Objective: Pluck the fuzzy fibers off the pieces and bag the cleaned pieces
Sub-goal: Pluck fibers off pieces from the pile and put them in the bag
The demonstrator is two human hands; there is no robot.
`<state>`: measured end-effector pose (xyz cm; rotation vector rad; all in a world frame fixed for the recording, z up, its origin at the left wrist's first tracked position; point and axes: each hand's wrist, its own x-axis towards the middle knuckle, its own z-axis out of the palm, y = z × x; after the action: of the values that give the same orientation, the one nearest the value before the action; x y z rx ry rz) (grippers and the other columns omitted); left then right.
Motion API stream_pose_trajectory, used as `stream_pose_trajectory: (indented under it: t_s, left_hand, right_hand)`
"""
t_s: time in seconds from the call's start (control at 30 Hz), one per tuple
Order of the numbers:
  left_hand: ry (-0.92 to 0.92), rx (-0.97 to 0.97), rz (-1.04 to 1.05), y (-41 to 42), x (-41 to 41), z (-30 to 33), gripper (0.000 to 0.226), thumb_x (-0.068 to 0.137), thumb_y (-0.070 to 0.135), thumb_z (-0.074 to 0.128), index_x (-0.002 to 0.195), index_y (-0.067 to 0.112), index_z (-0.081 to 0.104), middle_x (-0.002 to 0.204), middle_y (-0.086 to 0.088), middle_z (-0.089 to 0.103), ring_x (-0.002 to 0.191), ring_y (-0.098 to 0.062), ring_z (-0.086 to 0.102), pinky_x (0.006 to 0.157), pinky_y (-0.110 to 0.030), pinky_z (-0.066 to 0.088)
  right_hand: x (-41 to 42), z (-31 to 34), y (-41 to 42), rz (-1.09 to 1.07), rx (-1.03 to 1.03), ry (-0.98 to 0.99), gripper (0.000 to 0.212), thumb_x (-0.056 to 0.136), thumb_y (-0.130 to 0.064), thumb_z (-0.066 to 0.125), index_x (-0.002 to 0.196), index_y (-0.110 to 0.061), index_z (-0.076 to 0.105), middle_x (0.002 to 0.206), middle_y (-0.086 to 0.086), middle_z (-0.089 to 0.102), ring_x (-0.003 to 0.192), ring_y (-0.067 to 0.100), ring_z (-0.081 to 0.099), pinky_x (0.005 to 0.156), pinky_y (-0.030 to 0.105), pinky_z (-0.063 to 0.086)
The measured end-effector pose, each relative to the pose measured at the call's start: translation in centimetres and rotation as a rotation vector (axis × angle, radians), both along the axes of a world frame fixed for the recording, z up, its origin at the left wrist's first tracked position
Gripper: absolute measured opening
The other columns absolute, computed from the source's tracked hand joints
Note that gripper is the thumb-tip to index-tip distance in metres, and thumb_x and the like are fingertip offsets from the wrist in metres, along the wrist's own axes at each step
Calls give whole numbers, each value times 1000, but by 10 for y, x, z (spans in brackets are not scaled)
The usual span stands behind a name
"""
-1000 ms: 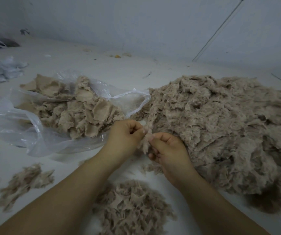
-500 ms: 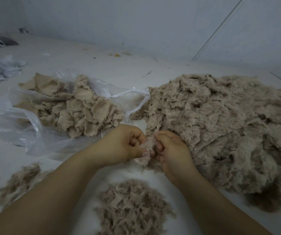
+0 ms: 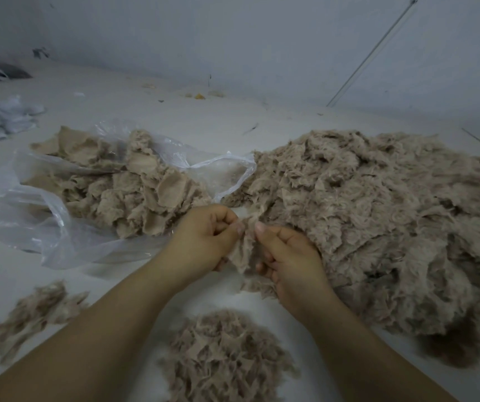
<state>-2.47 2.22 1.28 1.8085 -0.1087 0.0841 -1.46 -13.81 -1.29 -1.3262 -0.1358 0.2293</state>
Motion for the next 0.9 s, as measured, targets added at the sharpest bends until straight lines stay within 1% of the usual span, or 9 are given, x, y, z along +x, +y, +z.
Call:
stream_pose_trajectory:
  t_s: [0.1, 0.2, 0.27, 0.4, 0.57, 0.63, 0.7, 0.8, 0.9]
  left_hand:
    - [-18, 7, -17, -9, -3, 0, 24, 100, 15, 54, 84, -1, 62, 54, -9, 58, 39, -18, 53, 36, -21, 41]
    - [-17, -3, -7, -11, -4, -1, 30, 102, 16, 48, 83, -6, 58, 56, -16, 58, 39, -25, 55, 34, -21, 38]
    - [-2, -36, -6, -10, -4, -1, 30, 103, 16, 47, 82, -4, 57, 57, -16, 59, 39, -26, 54, 34, -23, 37]
    - [48, -138, 4, -6, -2, 1, 31, 103, 16, 47, 76, 6, 58, 53, -11, 57, 39, -25, 49, 36, -24, 36]
    - [3, -60, 13, -10, -4, 2, 25, 102, 16, 50, 81, 2, 57, 51, -9, 59, 37, -21, 52, 34, -21, 36]
    - [-10, -74, -9, -13, -6, 2, 23, 101, 13, 50, 84, 0, 57, 51, -7, 61, 36, -20, 53, 33, -19, 36]
    - [-4, -105, -9, -14, -6, 2, 24, 101, 12, 49, 80, 2, 56, 51, -8, 60, 36, -21, 53, 33, -20, 36]
    - [57, -166, 8, -10, -4, 2, 30, 102, 12, 47, 74, 8, 53, 49, -7, 54, 37, -24, 47, 34, -24, 35]
    - [132, -230, 12, -7, -2, 2, 30, 101, 9, 45, 71, 9, 52, 48, -9, 50, 36, -24, 45, 36, -24, 32]
  right_hand:
    - [-3, 3, 1, 36, -81, -29, 20, 77, -44, 74, 75, -24, 75, 62, 1, 63, 54, 12, 57, 56, 29, 53]
    - [-2, 3, 1, -12, -77, -26, 29, 94, -23, 66, 66, -22, 71, 59, 3, 59, 54, 15, 55, 51, 26, 49]
    - [-1, 2, 1, -40, -50, 17, 44, 97, -11, 58, 56, -24, 63, 52, -2, 49, 48, 10, 48, 46, 24, 46]
    - [1, 1, 3, -75, -49, 59, 45, 97, -8, 54, 54, -22, 56, 54, 0, 42, 53, 15, 42, 49, 26, 46]
    - [0, 2, -1, 2, -22, 8, 42, 92, -44, 64, 63, -15, 56, 57, 5, 48, 54, 20, 49, 53, 30, 47]
    - [-2, 2, 0, 55, -69, -27, 32, 94, -32, 64, 78, -5, 68, 70, 23, 63, 66, 32, 58, 64, 40, 49]
    - [-2, 2, 1, 27, -84, -3, 20, 96, -13, 60, 85, 1, 68, 78, 32, 64, 71, 35, 57, 67, 42, 50]
    - [1, -1, 1, -29, -30, 34, 43, 95, -4, 55, 54, -17, 56, 53, 6, 44, 52, 20, 39, 46, 25, 41]
    - [3, -2, 2, -62, -24, 32, 44, 96, -4, 54, 54, -17, 46, 53, 3, 35, 49, 16, 32, 42, 23, 37]
